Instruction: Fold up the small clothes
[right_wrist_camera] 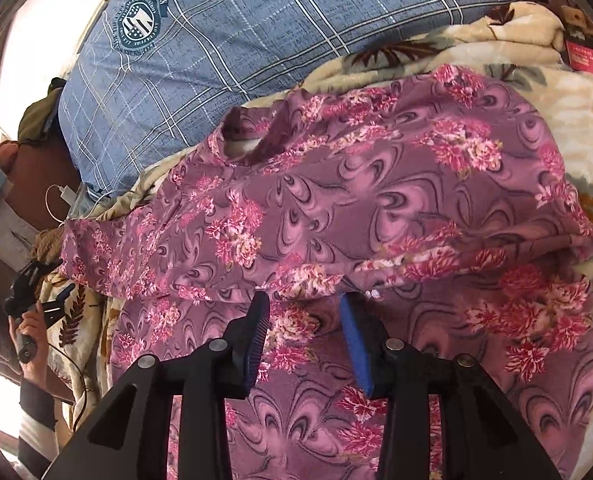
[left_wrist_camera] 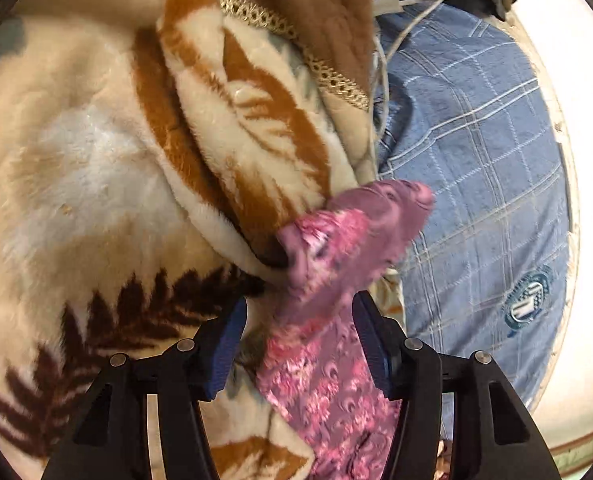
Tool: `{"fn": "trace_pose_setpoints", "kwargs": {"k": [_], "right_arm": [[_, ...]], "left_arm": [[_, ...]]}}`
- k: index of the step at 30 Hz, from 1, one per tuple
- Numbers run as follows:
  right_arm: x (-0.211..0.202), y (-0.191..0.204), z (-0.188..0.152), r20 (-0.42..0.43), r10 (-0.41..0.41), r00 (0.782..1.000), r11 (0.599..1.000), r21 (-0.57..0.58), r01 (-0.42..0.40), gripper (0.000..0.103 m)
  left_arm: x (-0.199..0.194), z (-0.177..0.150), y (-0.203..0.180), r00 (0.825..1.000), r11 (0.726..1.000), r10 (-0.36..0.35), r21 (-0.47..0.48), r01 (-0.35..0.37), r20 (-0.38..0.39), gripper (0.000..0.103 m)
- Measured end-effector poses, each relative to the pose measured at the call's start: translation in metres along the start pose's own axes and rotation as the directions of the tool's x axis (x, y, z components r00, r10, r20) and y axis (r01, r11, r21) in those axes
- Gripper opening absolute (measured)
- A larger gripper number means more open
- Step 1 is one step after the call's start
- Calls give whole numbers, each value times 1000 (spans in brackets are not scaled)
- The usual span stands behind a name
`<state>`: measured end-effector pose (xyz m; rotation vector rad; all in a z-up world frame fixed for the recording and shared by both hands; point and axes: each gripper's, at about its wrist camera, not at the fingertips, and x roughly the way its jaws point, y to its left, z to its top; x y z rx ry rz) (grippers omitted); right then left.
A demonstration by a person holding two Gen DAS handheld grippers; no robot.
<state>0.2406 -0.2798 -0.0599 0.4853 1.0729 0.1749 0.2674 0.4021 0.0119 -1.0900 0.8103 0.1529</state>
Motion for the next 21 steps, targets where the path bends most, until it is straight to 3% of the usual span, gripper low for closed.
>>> {"fn": "trace_pose_setpoints", "kwargs": {"k": [1, 2, 5, 10, 15, 19, 21], "right_arm": [[0, 0, 0, -2, -1, 1000, 1000, -1, 1, 39], [-1, -1, 1, -1, -2, 1000, 1000, -1, 2, 39], [-1, -2, 1, 1, 1, 1000, 1000, -1, -1, 39], [-2, -4, 1, 6, 11, 1000, 1000, 8, -11, 40], [-10, -8, -1, 15, 25, 1000, 1000, 10, -25, 40], [-17, -20, -1, 21, 36, 999, 998, 41, -37, 40], [-20, -27, -1, 25, 40, 999, 998, 55, -41, 40]], "left_arm": [[3, 0, -1, 1000, 1000, -4, 9, 4, 4, 46], [1, -2, -7, 1000, 999, -6, 42, 5, 22, 27], [-3, -10, -29, 1000, 993, -6, 122, 3, 25, 8], [-12, -47, -81, 999, 966, -41, 255, 37, 9, 4], [2, -110, -142, 996, 914, -65, 396, 85, -65, 4], [39, -169, -177, 991, 861, -13, 502, 78, -132, 4], [71, -206, -189, 982, 833, 50, 551, 60, -181, 4]]}}
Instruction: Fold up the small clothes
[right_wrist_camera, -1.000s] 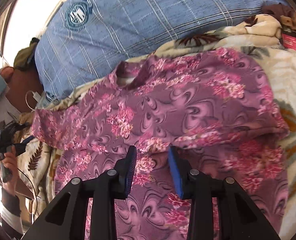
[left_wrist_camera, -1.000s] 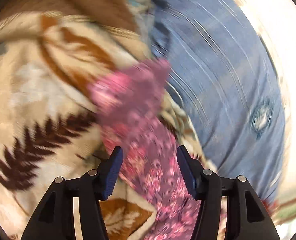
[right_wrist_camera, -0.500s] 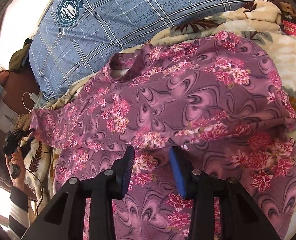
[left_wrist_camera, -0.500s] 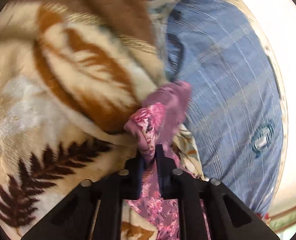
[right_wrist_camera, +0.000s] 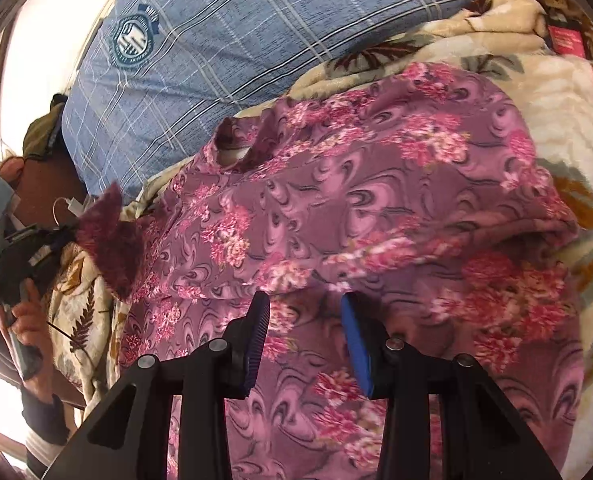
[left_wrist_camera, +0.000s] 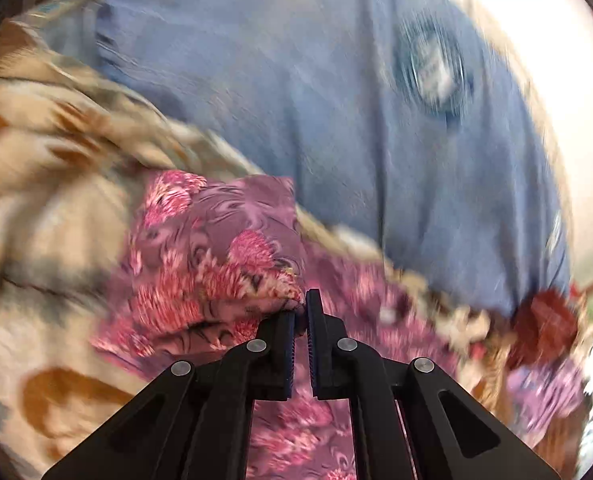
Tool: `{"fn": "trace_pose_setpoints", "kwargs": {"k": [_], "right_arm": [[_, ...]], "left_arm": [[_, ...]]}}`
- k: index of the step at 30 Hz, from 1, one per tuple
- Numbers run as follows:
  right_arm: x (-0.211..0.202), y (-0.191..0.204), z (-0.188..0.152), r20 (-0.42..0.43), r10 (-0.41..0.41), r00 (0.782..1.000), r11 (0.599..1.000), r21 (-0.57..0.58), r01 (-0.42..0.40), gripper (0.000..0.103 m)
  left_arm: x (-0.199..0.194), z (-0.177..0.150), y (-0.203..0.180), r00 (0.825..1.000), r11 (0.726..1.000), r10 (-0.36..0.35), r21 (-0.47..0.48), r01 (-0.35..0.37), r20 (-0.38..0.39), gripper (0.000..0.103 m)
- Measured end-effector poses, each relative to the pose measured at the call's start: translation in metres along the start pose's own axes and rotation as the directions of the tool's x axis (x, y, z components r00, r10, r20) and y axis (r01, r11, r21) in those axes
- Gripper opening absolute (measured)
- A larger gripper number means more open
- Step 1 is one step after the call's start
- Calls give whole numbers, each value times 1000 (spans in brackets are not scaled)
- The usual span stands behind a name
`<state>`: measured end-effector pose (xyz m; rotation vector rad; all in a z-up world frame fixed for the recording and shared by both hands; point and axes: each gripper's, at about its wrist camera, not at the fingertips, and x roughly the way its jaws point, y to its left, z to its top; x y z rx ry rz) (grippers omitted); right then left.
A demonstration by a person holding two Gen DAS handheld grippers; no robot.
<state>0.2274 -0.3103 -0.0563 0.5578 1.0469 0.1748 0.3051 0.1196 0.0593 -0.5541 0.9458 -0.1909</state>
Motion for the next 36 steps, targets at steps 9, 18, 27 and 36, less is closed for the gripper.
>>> {"fn": "trace_pose_setpoints", "kwargs": {"k": [9, 18, 27, 36], "right_arm": [[-13, -1, 3, 17, -4, 1000, 1000, -17, 4, 40], [25, 100, 21, 0, 83, 997, 959, -270, -80, 42], [114, 235, -14, -26, -2, 1000, 768, -640, -15, 60], [179, 266, -34, 67, -191, 979, 626, -760, 175, 61]], "left_arm": [[99, -43, -36, 964, 980, 169, 137, -142, -206, 12], [-17, -29, 49, 994, 998, 65, 5, -65, -86, 53], [-41, -1, 125, 996, 973, 27, -226, -45, -85, 52], [-64, -11, 151, 998, 951, -40, -307, 22, -51, 52]]}}
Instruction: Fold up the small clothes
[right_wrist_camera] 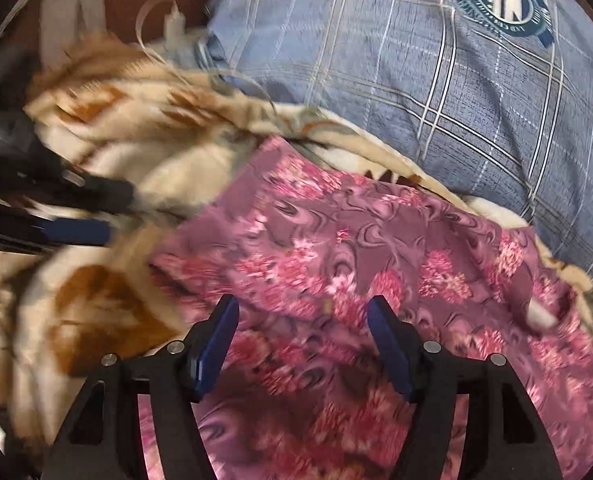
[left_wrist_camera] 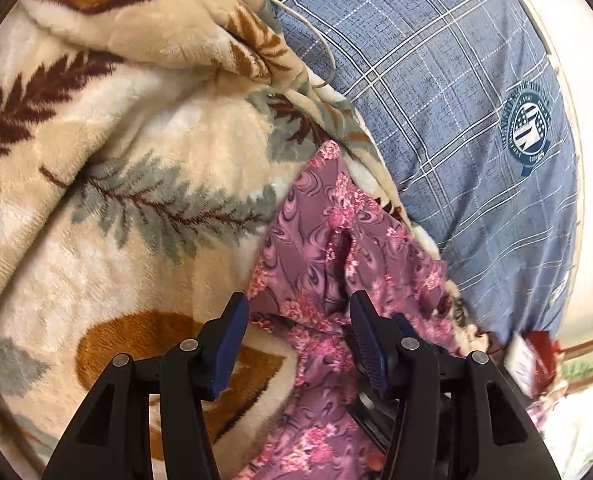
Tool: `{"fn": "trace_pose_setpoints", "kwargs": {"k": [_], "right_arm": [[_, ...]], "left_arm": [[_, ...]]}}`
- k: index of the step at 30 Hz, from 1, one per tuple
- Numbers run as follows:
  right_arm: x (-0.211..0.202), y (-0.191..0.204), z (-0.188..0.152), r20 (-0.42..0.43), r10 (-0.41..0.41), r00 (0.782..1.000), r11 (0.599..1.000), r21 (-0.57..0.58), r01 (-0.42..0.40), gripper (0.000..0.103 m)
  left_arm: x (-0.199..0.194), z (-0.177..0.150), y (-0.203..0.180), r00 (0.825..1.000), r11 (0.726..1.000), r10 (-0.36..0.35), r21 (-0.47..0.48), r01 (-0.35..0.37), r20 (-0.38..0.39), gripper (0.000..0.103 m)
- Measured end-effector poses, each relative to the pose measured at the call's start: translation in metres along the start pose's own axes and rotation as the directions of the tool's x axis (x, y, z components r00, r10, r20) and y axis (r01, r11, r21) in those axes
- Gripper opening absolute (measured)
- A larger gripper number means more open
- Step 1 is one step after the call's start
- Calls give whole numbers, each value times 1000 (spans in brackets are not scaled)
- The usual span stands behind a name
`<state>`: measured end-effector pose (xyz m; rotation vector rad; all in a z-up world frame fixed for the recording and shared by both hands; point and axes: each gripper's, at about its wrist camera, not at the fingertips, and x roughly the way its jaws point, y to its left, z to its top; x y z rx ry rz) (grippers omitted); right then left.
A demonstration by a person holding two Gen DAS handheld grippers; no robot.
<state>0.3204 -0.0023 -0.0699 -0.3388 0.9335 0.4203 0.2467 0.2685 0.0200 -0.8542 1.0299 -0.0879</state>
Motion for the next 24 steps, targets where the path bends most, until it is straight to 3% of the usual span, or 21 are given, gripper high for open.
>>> {"fn": "trace_pose_setpoints", "kwargs": {"k": [2, 3, 4, 9, 12, 15, 18, 21, 22, 24], "right_arm": [[4, -11, 2, 0, -12, 1000, 999, 43, 12, 33], [1, -24, 2, 9, 27, 1000, 994, 108, -28, 20], [-4, -42, 1, 35, 78, 996, 977, 194, -84, 17], [-34, -108, -17, 159, 150, 976, 867, 453, -207, 15], [-38, -140, -31, 199, 215, 956, 772, 564, -291, 14], [-41, -155, -40, 231, 243, 942, 712, 617, -335, 14], [-44, -169, -50, 277, 272, 922, 640, 663, -388, 14], [-52, -182, -57, 331, 282, 900, 585, 685, -435, 14], [-56, -188, -62, 355, 280, 892, 561, 694, -452, 14], [-63, -200, -69, 391, 273, 879, 512, 714, -477, 14]], "left_arm": [[7, -2, -5, 1000, 1000, -18, -2, 18, -12, 52], [11, -3, -8, 1000, 1000, -25, 1, 25, -16, 52], [14, -5, -11, 999, 999, -33, 3, 33, -21, 52], [46, -11, -33, 996, 997, -72, 11, 73, -60, 53], [72, -14, -39, 997, 1000, -6, 28, 8, -71, 53], [92, -12, -34, 994, 1000, 22, -17, -24, -108, 52], [88, -17, -35, 990, 995, -61, -82, 51, -124, 52], [75, -29, -48, 992, 995, -88, -44, 84, -93, 58], [76, -31, -51, 992, 995, -91, -42, 88, -92, 63], [88, -34, -59, 989, 995, -93, -37, 89, -112, 64]]}}
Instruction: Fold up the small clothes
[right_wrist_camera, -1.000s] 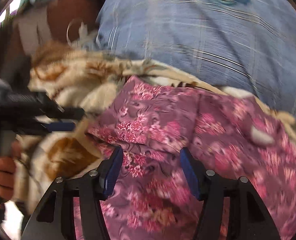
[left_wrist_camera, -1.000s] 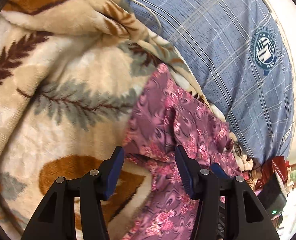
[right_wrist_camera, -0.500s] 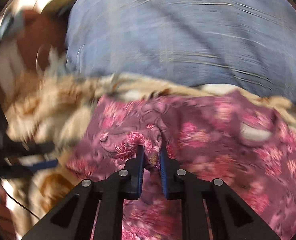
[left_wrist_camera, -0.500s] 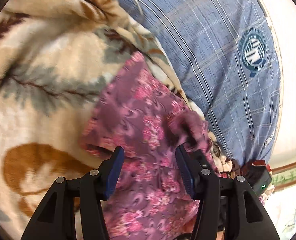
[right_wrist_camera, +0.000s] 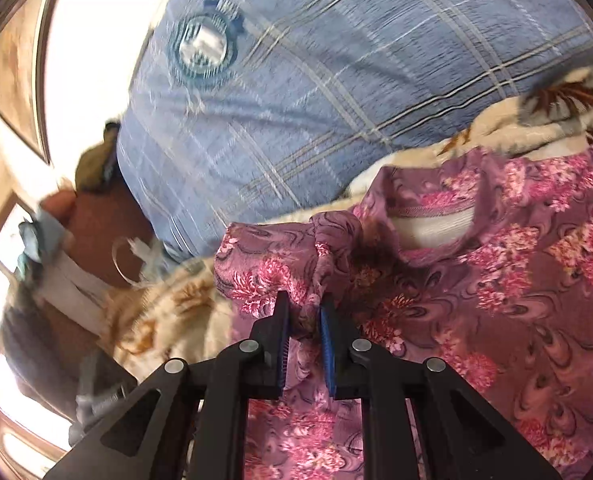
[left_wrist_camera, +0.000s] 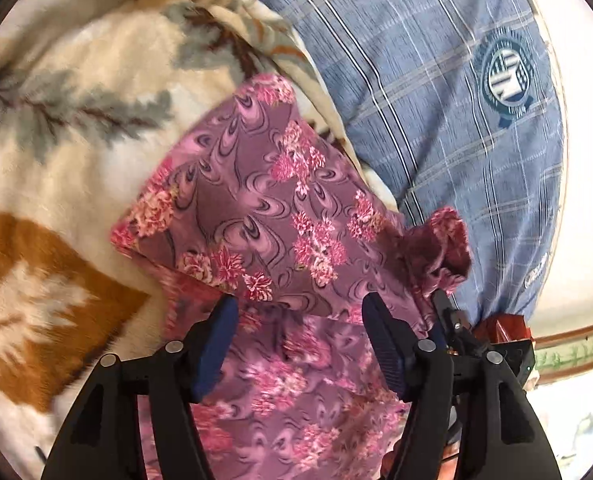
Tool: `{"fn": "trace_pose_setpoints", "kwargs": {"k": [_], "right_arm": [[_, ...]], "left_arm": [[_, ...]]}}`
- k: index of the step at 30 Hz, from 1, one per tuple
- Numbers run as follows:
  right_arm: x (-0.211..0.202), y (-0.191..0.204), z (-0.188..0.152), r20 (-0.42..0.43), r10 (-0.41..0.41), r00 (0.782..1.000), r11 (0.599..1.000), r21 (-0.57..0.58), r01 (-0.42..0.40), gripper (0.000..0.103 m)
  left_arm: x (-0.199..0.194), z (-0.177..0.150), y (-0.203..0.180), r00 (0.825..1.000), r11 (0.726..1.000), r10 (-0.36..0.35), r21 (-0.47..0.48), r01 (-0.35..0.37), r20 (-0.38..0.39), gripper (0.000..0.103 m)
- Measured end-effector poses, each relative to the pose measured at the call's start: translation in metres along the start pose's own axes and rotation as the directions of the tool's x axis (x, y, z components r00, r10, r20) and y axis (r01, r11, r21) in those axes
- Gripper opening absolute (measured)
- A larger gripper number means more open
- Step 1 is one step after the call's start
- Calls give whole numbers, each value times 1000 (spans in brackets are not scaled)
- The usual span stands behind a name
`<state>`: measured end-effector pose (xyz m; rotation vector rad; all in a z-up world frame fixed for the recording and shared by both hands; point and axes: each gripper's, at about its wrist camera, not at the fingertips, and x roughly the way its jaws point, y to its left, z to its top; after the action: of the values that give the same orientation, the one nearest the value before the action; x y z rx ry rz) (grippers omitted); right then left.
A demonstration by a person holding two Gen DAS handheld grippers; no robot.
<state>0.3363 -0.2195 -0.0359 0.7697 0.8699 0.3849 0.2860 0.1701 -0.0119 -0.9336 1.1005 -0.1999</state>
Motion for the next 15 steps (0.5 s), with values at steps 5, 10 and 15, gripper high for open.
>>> {"fn": "trace_pose_setpoints", "kwargs": {"k": [5, 10, 15], "right_arm": [[-47, -26, 11, 98, 26, 995, 994, 101, -36, 14], [-117, -96, 1, 193, -122, 973, 973, 217, 79, 14], [-151, -147, -14, 183, -195, 964, 930, 346, 122, 21]], "left_arm": [[40, -9, -15, 996, 998, 53, 28, -51, -72, 30], [67, -27, -33, 983, 978, 160, 147, -147, -86, 20], [77, -25, -42, 982, 972, 173, 173, -157, -81, 22]]}}
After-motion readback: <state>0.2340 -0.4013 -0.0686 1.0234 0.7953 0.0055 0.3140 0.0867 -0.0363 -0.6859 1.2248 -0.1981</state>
